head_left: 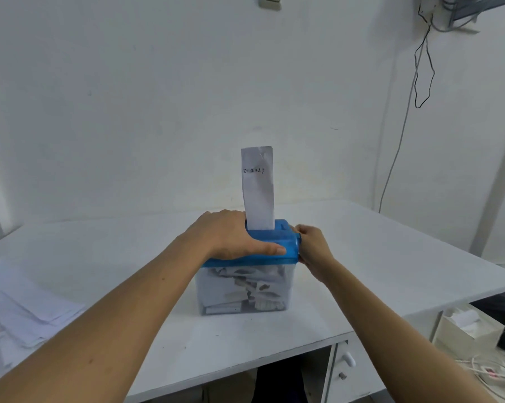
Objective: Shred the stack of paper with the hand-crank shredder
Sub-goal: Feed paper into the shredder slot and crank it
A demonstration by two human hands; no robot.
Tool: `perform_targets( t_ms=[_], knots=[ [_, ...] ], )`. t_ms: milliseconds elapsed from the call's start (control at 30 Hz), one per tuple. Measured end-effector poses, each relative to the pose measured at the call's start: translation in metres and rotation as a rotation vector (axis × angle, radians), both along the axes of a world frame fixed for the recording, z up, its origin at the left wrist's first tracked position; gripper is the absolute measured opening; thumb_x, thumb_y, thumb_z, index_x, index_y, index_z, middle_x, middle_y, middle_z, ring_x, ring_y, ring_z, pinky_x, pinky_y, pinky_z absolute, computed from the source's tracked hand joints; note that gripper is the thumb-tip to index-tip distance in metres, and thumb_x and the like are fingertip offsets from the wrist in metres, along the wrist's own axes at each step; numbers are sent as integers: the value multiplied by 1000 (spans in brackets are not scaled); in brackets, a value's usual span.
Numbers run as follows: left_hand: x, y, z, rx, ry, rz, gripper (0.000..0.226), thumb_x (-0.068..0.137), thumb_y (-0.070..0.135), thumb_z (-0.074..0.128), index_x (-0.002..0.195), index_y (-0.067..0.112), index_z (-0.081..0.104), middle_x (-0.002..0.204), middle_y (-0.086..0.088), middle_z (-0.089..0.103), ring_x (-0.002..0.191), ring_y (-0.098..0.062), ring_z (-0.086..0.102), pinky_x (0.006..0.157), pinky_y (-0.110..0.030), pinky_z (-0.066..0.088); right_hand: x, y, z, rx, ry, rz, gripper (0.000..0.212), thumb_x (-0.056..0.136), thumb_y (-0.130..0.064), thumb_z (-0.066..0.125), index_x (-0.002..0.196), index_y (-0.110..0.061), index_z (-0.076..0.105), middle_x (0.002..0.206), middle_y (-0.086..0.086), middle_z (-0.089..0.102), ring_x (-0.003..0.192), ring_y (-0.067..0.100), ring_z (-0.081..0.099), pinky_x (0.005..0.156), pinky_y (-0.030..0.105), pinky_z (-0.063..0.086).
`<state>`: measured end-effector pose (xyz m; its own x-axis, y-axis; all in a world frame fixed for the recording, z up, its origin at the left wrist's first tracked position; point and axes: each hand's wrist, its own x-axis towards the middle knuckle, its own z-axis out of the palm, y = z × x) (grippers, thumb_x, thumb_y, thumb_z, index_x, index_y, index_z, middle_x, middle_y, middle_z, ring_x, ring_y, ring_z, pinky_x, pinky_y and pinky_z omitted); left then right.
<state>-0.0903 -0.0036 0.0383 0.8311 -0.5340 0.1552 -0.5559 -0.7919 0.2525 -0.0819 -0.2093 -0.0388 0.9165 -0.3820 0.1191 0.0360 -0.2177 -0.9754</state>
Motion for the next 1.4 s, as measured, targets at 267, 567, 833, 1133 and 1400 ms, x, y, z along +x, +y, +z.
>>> perform_targets(
  t_ms=[267, 567, 833, 1133, 1400],
  knots=[
    [3, -1, -2, 28, -9, 19, 87, 60, 100, 51, 129, 48, 54, 118, 17, 66, 98, -14, 62, 84, -34, 51, -41, 3, -19, -79, 93, 53, 36, 104, -30, 51, 77, -8, 61, 61, 2, 56, 49, 11, 44, 48, 23, 40],
    [1, 0, -1, 9, 35, 68, 100, 48, 104, 51, 129, 45, 57, 115, 16, 66, 96, -13, 61, 85, -36, 52, -119, 1, 35, 50, -41, 241, 40, 97, -42, 58, 76, -8, 61, 61, 5, 53, 48, 15, 41, 45, 24, 32],
    [1, 0, 0, -1, 57, 65, 100, 51, 101, 57, 132, 42, 56, 119, 12, 66, 100, -16, 61, 88, -36, 52, -58, -5, 72, -33, -187, 168, 40, 95, -46, 64, 89, -6, 63, 73, 3, 53, 56, 13, 46, 51, 24, 41],
    [4, -1, -3, 1, 44, 55, 104, 44, 106, 48, 130, 48, 56, 117, 16, 66, 98, -13, 62, 80, -33, 51, -10, 0, 47, 22, -167, 42, 27, 98, -35, 63, 90, -10, 58, 88, 4, 66, 72, 16, 57, 56, 23, 51],
    [9, 13, 4, -154, 181, -62, 94, 57, 84, 75, 137, 40, 55, 128, 16, 61, 106, -10, 60, 97, -34, 52, -6, -8, 11, -5, 75, 112, 28, 103, -23, 53, 104, 4, 61, 93, 18, 61, 80, 26, 56, 69, 33, 54]
  ],
)
